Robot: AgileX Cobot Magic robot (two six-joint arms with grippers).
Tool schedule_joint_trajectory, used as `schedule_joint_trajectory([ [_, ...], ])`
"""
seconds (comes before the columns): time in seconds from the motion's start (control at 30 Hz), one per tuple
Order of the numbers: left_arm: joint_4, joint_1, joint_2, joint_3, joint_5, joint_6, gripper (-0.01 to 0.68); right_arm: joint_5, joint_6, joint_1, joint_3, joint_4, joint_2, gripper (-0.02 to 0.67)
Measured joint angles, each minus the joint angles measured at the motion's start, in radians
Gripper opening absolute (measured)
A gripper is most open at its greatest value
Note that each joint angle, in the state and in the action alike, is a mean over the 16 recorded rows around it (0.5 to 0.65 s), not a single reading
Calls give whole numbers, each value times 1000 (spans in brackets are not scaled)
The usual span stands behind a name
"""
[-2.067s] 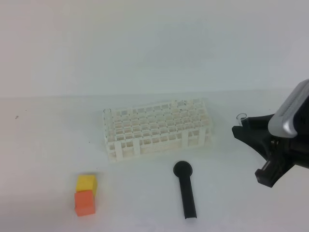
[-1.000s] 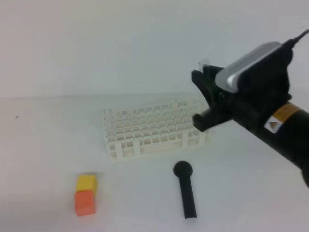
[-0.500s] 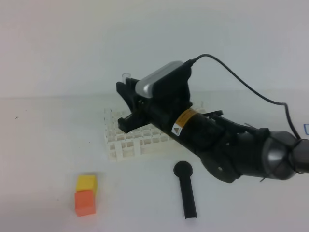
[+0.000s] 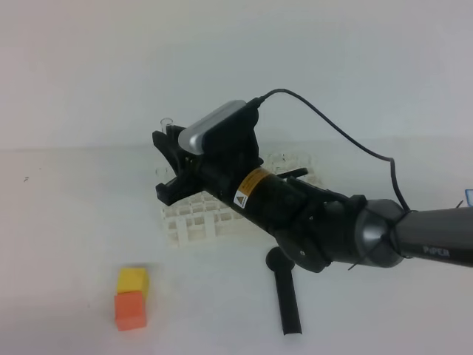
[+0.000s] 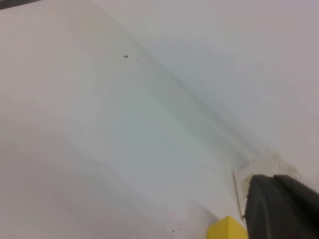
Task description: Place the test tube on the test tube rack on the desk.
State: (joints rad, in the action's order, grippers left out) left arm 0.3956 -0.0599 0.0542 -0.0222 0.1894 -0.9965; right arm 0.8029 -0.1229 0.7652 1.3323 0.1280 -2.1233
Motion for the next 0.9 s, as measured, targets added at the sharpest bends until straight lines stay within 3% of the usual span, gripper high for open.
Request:
schedule_joint_trajectory([
  [0.9, 1, 0, 0, -2, 0, 0, -1, -2, 68, 0, 14, -2, -57, 149],
])
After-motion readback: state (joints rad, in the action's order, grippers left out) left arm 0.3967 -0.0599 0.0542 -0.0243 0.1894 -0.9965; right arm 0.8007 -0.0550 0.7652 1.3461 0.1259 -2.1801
